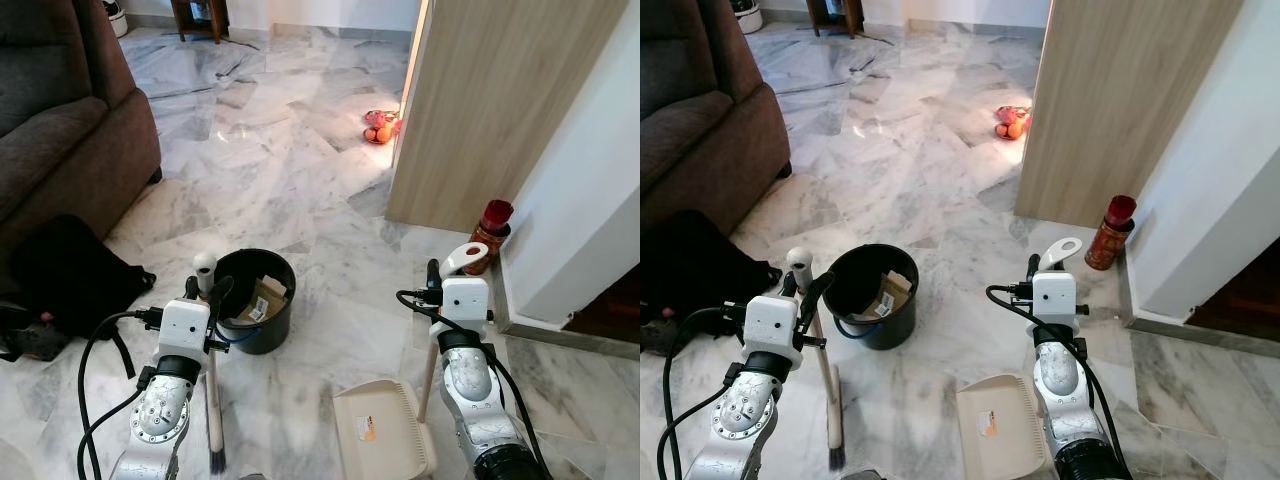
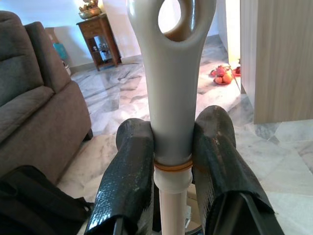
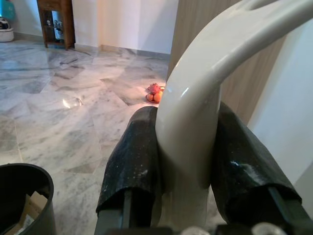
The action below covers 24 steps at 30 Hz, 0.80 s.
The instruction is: Sweep floor
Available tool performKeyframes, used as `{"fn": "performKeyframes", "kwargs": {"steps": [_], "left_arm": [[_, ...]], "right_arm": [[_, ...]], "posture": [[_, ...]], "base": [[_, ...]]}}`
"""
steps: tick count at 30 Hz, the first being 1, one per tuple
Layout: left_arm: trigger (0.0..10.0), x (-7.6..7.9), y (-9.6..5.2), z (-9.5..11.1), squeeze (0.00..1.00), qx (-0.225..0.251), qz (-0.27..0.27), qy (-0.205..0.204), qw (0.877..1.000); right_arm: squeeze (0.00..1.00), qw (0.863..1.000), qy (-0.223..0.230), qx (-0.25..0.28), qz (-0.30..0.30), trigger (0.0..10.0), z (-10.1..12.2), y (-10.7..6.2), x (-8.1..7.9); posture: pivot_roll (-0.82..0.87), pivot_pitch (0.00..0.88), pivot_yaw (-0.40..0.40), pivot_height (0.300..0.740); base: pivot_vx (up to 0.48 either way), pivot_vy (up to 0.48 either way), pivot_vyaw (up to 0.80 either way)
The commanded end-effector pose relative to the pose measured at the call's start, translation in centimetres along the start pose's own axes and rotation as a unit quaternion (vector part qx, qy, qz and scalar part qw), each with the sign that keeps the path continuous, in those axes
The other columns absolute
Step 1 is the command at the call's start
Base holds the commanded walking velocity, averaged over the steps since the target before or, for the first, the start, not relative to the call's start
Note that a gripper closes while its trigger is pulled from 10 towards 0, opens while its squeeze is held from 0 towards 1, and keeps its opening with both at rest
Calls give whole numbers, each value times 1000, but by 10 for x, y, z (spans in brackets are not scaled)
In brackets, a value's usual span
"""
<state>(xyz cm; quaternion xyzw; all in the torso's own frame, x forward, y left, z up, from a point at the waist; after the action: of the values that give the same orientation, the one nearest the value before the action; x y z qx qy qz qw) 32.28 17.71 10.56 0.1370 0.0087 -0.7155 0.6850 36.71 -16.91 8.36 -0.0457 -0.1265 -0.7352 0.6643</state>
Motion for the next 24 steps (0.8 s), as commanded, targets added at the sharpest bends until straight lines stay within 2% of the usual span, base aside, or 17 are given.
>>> {"fn": "performKeyframes", "kwargs": {"steps": [1, 11, 24], "left_arm": [[10000, -2, 0, 3, 0, 7, 2, 10, 1000], [10000, -2, -1, 2, 0, 5, 2, 8, 1000], [10000, -2, -2, 2, 0, 4, 5, 5, 1000]], "right_arm": [[0, 1000, -2, 14, -1, 10000, 7, 4, 2], [0, 1000, -4, 16, 2, 10000, 8, 5, 0], [0, 1000, -5, 16, 1, 10000, 8, 4, 2]], "posture": [[85, 67, 5, 740], [85, 77, 4, 740], [81, 90, 1, 740]], "base": [[0, -274, -800], [0, -269, -800], [0, 0, -800]]}}
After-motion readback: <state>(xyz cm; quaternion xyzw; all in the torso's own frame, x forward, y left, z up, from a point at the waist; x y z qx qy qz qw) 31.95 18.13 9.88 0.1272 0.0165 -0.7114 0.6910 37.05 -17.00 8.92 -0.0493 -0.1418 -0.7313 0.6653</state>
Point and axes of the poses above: a point about 5 cm out from each wrist's last joint towards the gripper, its own y axis pointing out of the wrist towards the gripper, its own z axis along the axis of the wrist's last joint, x = y × z, the point moved 6 cm from there along y, pointing out of the wrist towards the gripper, and after that the axes turned 3 degrees about -y, right-handed, at the moved point
